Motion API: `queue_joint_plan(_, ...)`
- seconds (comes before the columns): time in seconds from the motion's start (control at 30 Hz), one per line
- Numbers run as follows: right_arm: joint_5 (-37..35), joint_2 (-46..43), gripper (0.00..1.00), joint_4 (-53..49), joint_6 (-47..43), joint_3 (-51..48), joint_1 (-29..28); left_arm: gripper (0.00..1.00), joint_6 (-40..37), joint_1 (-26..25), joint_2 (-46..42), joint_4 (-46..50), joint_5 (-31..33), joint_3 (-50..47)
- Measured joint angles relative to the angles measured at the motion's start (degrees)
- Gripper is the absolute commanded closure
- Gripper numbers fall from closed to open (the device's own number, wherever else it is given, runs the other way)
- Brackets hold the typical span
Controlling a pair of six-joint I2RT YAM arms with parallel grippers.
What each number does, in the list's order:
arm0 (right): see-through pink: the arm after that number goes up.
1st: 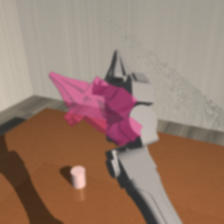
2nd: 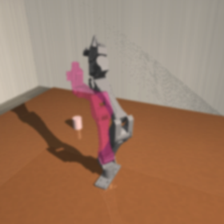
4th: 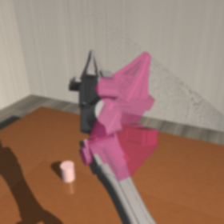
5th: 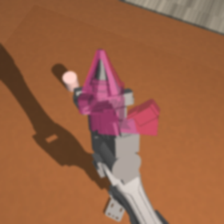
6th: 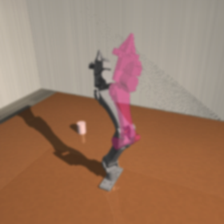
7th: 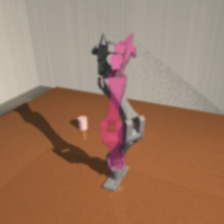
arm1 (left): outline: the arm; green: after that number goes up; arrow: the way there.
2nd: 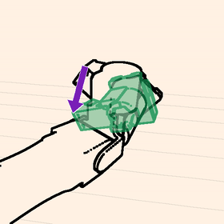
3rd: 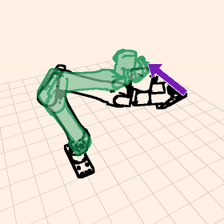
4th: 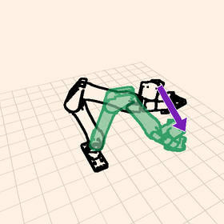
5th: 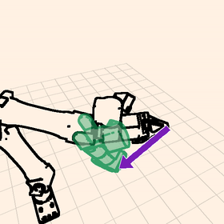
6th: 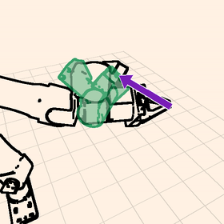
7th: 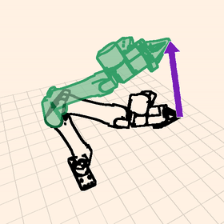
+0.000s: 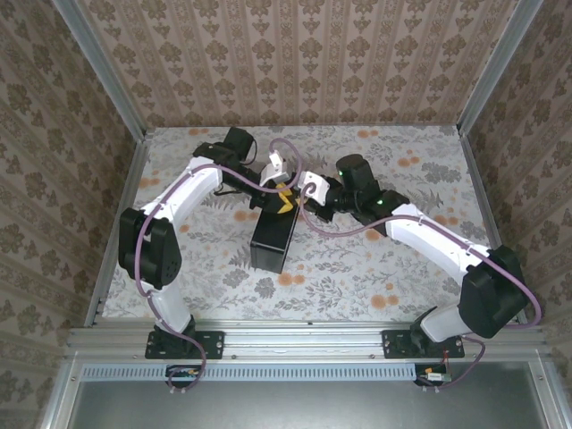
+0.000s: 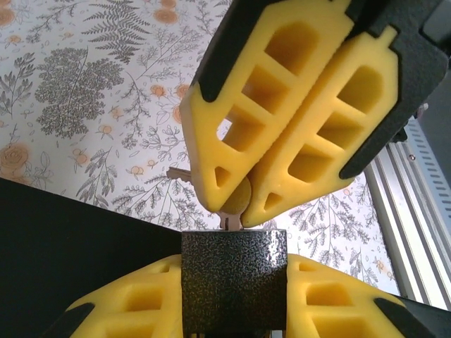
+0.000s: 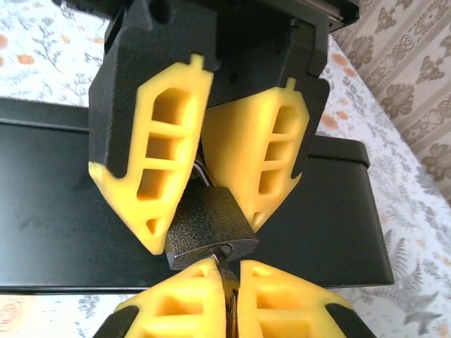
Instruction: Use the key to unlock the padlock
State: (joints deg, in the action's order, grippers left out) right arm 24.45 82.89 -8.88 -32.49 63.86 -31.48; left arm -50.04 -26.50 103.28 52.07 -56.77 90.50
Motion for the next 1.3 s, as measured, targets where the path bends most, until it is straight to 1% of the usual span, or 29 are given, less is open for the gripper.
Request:
queue_joint_plan(0.13, 5.2, 1.9, 1.00, -7.0, 6.0, 5.0, 1.9, 0.94, 1.0, -0.1, -0.3, -1.7, -1.6, -0.8)
queue_joint_plan(0.37, 11.2, 4.6, 1.00, -12.2, 16.6, 8.0, 3.1, 0.94, 2.8, 0.0, -0.9, -2.1, -3.0, -3.1)
queue_joint_plan(0.57, 15.9, 9.3, 1.00, -16.0, 30.9, 12.7, 4.1, 0.94, 4.4, 1.0, -1.0, -2.3, -3.0, -3.9)
queue_joint_plan(0.67, 16.8, 9.9, 1.00, -15.9, 39.6, 12.7, 4.4, 0.89, 5.5, 1.1, -1.3, -3.2, -2.8, -4.7)
queue_joint_plan(0.73, 16.7, 9.9, 1.00, -15.6, 45.5, 12.6, 4.4, 0.75, 6.3, 1.2, -1.4, -3.6, -2.8, -4.9)
queue_joint_plan(0.83, 16.6, 9.9, 1.00, -14.3, 51.2, 11.8, 4.5, 0.62, 7.4, 1.4, -1.4, -4.1, -2.8, -5.0)
queue_joint_plan(0.87, 17.2, 9.8, 1.00, -14.1, 52.9, 11.3, 4.5, 0.60, 8.0, 1.4, -1.5, -4.8, -3.0, -5.0)
queue_joint_plan(0.9, 18.6, 9.9, 1.00, -13.7, 54.6, 10.8, 4.1, 0.56, 8.4, 1.2, -1.5, -7.8, -3.1, -5.0)
queue_joint_plan(1.0, 19.1, 9.9, 1.00, -12.3, 58.2, 10.0, 3.9, 0.50, 9.3, 1.5, -1.8, -9.4, -2.6, -5.5)
queue_joint_plan(1.13, 20.1, 10.2, 1.00, -11.0, 60.2, 9.6, 4.4, 0.46, 11.8, 2.3, -3.0, -14.0, -3.0, -6.8)
queue_joint_plan(1.17, 20.3, 10.3, 0.97, -11.0, 60.3, 9.6, 4.4, 0.45, 12.4, 2.3, -3.5, -15.1, -3.1, -7.1)
queue_joint_plan(1.3, 21.0, 10.9, 0.78, -11.6, 59.9, 9.5, 4.3, 0.41, 15.4, 2.7, -6.5, -20.5, -3.4, -7.4)
